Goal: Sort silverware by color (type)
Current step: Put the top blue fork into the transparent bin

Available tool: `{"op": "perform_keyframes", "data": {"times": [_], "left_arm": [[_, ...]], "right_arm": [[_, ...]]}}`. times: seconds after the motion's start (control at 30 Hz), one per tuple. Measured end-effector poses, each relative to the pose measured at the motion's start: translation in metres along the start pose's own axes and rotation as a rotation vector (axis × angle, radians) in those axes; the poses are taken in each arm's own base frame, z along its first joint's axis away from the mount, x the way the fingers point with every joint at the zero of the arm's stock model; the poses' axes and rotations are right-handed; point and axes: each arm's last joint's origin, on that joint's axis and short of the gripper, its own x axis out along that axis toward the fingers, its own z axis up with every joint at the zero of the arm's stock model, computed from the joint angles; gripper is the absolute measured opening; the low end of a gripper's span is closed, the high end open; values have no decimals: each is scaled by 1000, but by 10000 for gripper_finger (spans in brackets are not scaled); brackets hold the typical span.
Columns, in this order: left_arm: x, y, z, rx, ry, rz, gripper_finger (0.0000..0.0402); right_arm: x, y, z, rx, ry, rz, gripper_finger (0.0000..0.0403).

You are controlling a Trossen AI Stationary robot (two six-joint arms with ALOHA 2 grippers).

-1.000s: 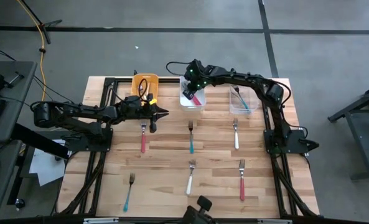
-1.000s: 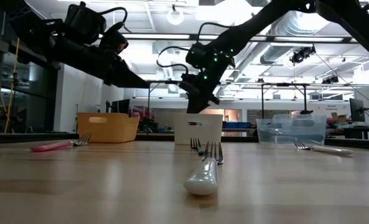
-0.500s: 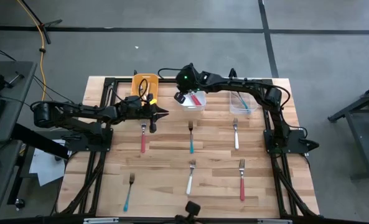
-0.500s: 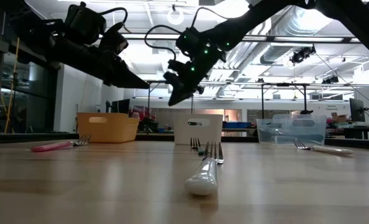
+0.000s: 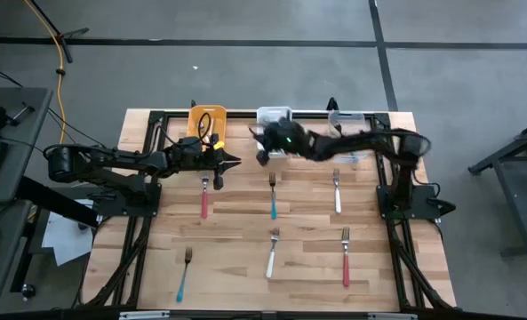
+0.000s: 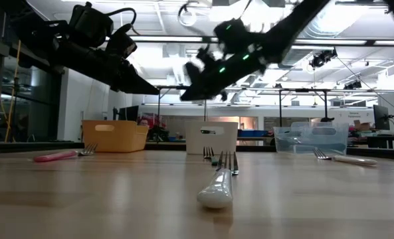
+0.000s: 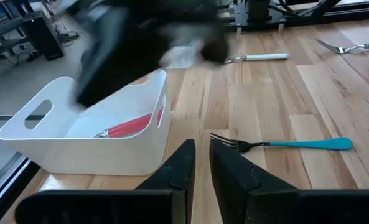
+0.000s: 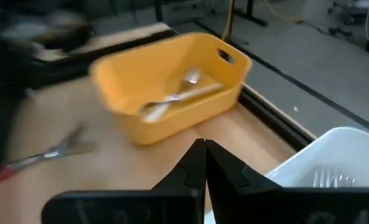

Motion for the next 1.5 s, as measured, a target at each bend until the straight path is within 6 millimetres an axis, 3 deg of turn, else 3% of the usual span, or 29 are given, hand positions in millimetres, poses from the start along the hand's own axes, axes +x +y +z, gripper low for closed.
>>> {"op": "perform_keyframes", "data": {"times": [0.2, 0.4, 0.5, 0.6, 0.73, 0.9, 1.27, 1.5], "left_arm": [[0, 0, 0, 0, -4, 1, 39], [0, 0, 1, 1, -9, 2, 39], [0, 0, 1, 1, -9, 2, 39], [0, 0, 1, 1, -9, 2, 39], [0, 0, 1, 1, -9, 2, 39], [0, 0, 1, 0, -8, 2, 39], [0, 0, 0, -2, 0, 0, 39], [0, 0, 0, -2, 0, 0, 39]], "right_arm": [[-73, 38, -11, -23, 39, -36, 0], [-143, 58, -32, 12, 185, -172, 0], [-165, 62, -43, 55, 232, -190, 0], [-173, 68, -55, 101, 258, -165, 0], [-165, 78, -68, 154, 264, -123, 0], [-137, 89, -80, 203, 269, -62, 16], [-75, 107, -91, 260, 428, -110, 160], [-49, 109, -96, 237, 552, -198, 159]]}}
